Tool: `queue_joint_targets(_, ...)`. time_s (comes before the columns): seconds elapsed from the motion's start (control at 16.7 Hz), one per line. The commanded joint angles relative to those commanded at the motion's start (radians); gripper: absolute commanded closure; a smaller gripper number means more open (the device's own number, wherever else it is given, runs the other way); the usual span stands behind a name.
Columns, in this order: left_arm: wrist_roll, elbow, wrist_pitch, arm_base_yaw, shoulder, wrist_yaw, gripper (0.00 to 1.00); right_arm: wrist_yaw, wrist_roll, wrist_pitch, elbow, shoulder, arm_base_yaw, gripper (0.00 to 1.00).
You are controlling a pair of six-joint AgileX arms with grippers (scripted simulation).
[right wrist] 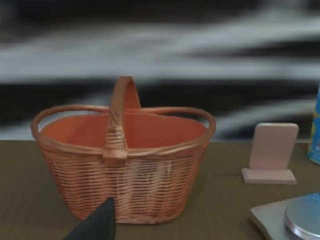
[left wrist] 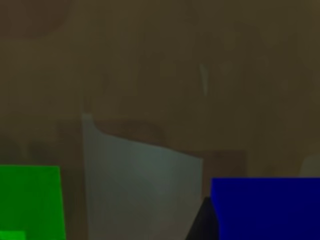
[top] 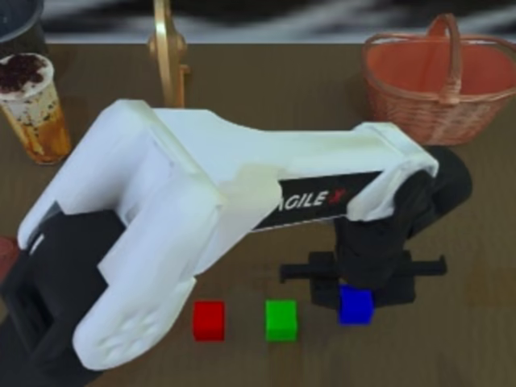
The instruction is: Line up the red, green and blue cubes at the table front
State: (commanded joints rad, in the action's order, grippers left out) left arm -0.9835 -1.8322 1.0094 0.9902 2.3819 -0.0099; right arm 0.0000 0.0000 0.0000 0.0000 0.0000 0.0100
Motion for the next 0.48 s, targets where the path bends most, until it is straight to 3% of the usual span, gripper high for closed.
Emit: queue_joint_targets(0.48, 0.000, 0.000, 0.000, 0.000, 0.000, 0.000, 0.32, 0.000, 0.000, 0.000, 0.000, 0.000, 0.000, 0.00)
